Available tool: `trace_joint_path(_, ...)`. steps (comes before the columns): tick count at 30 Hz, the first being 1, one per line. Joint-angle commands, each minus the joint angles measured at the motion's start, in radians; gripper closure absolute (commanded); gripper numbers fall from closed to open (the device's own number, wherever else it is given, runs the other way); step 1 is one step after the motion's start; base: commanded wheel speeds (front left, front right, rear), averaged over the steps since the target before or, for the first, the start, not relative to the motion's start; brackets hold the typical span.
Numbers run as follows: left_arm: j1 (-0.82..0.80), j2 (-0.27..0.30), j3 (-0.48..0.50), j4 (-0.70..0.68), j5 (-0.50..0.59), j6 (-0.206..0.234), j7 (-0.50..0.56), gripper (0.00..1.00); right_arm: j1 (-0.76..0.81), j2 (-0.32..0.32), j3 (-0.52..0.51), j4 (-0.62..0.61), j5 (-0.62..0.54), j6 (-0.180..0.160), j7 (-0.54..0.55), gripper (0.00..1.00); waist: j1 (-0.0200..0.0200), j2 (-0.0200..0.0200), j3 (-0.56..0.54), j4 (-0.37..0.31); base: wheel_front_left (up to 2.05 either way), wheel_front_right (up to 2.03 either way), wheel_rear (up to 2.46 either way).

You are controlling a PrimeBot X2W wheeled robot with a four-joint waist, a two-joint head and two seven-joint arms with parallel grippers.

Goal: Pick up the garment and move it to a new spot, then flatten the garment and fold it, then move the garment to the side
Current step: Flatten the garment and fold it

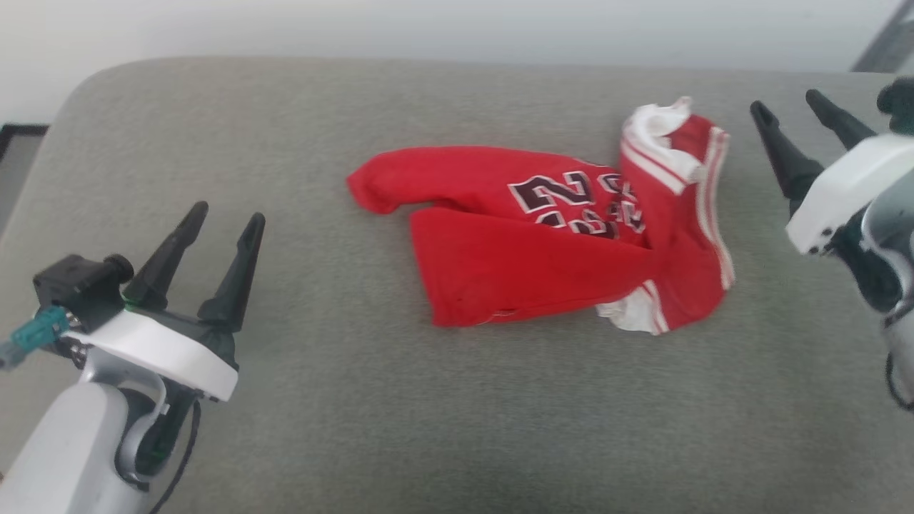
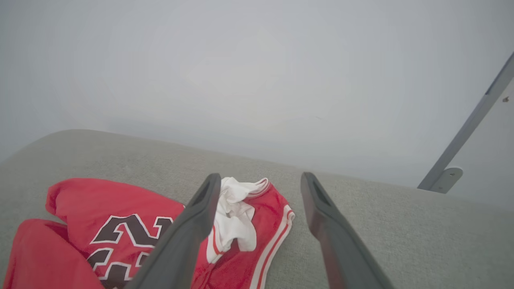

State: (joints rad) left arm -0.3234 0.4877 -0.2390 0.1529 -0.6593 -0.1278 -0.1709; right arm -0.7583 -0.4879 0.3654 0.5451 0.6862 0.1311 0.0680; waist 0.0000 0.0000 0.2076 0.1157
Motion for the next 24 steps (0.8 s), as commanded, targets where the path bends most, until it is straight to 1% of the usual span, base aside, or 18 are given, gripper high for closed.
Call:
trace_joint_path(1,-0.014,0.010,0.002,-0.011,-0.005,0.002,0.014,0.00,0.036,0.013,-0.006,-0.022,-0.011,-0.001,-0.026,0.00,0.0000,0.0000,-0.022,-0.045,0.00,0.00,0.00)
trace_joint_path(6,-0.035,0.041,-0.011,-0.044,-0.030,0.000,0.084,0.00,0.145,0.044,-0.050,-0.106,-0.049,-0.001,-0.112,0.00,0.0000,0.0000,-0.036,-0.113,0.00,0.00,0.00)
trace_joint_path(11,-0.055,0.077,-0.033,-0.074,-0.065,-0.001,0.171,0.00,0.256,0.094,-0.093,-0.185,-0.101,-0.001,-0.172,0.00,0.0000,0.0000,-0.044,-0.194,0.00,0.00,0.00)
trace_joint_path(18,-0.100,0.135,-0.089,-0.093,-0.126,-0.003,0.328,0.00,0.379,0.171,-0.160,-0.286,-0.156,-0.001,-0.180,0.00,0.0000,0.0000,-0.034,-0.303,0.00,0.00,0.00)
trace_joint_path(24,-0.144,0.181,-0.159,-0.066,-0.186,-0.003,0.476,0.00,0.462,0.224,-0.208,-0.364,-0.186,-0.001,-0.171,0.00,0.0000,0.0000,-0.016,-0.381,0.00,0.00,0.00)
